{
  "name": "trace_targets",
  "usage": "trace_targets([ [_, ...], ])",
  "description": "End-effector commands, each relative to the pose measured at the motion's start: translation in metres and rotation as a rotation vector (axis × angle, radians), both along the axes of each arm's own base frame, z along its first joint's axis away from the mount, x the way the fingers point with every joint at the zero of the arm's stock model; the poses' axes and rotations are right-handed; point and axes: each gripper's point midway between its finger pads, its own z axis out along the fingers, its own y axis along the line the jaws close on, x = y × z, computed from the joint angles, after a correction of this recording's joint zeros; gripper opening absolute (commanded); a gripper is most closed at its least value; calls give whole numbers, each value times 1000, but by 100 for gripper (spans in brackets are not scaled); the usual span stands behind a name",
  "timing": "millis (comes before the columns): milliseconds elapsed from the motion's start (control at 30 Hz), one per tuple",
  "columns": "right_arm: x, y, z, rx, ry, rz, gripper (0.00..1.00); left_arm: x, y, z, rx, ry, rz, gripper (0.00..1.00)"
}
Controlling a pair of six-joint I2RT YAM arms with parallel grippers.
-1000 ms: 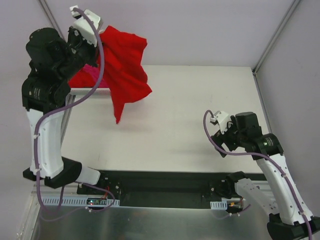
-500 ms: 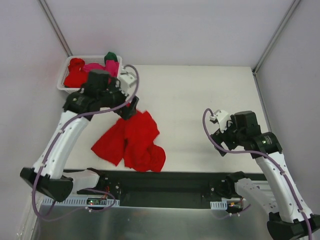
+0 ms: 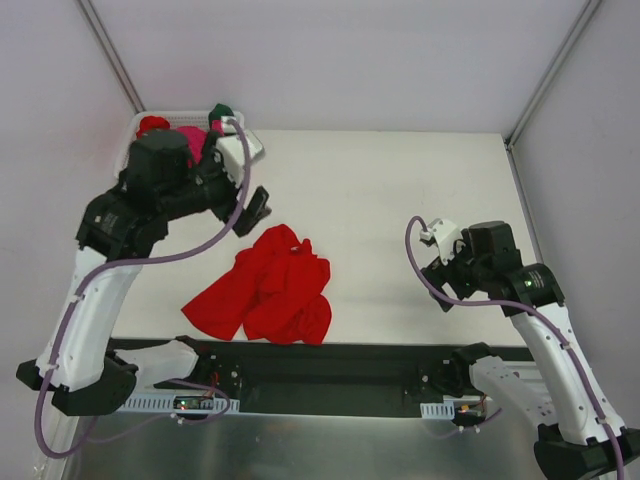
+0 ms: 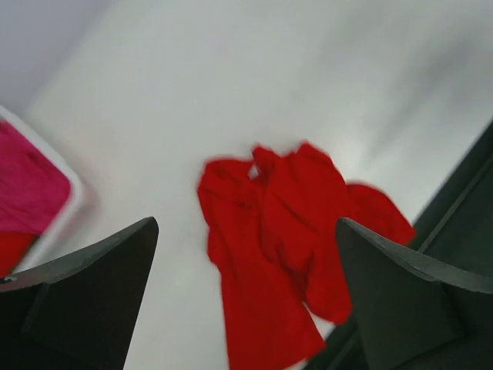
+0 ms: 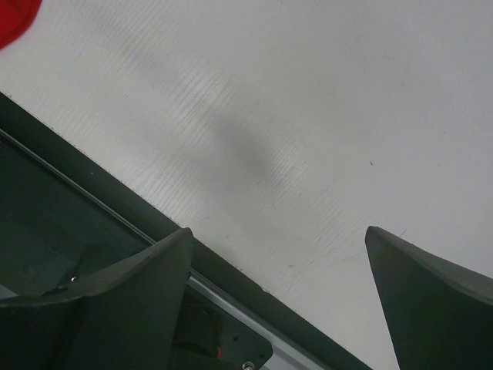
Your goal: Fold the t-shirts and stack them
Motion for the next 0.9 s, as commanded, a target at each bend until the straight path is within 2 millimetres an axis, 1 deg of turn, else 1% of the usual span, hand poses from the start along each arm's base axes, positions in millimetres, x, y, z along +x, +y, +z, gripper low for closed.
trace_targets([
  [0, 5, -1, 5, 4, -19, -25, 96, -19, -4, -149, 159, 442, -24, 99],
  [33, 5, -1, 5, 5, -15, -23, 96, -28, 2, -177, 192, 497, -15, 99],
  [67, 7, 0, 6, 7, -19, -23, 96, -28, 5, -188, 205, 510, -4, 99],
  [100, 6, 0, 5, 8, -13, -22, 96, -22, 5, -196, 204, 490, 17, 99],
  [133, 7, 0, 5, 7, -14, -22, 96, -28, 10, -216, 227, 523, 22, 99],
  [167, 8, 1, 5, 10, -16, -23, 96, -25, 10, -224, 234, 522, 32, 99],
  [200, 8, 1, 5, 10, -15, -21, 96, -19, 9, -230, 236, 507, 42, 99],
  [233, 8, 1, 4, 12, -14, -22, 96, -17, 11, -240, 250, 514, 52, 99],
  [300, 8, 2, 4, 13, -14, -23, 96, -10, 6, -247, 239, 516, 54, 99],
  [400, 6, 0, 3, 5, -15, -23, 96, -8, -2, -253, 224, 550, 40, 99],
  [433, 6, -1, 3, 2, -18, -26, 96, -5, -5, -252, 216, 544, 34, 99],
  [567, 4, -4, 0, -8, -20, -27, 96, -6, -12, -264, 207, 585, 4, 99],
  [633, 4, -4, -1, -8, -20, -27, 96, -4, -12, -272, 222, 594, 1, 99],
  [700, 4, -3, -1, -4, -23, -30, 96, 1, -13, -275, 226, 574, 1, 99],
  [733, 4, -3, -1, -1, -24, -31, 96, 0, -13, -280, 230, 582, 2, 99],
  [867, 4, -5, 0, -14, -18, -26, 96, -4, -13, -290, 228, 630, 25, 98],
])
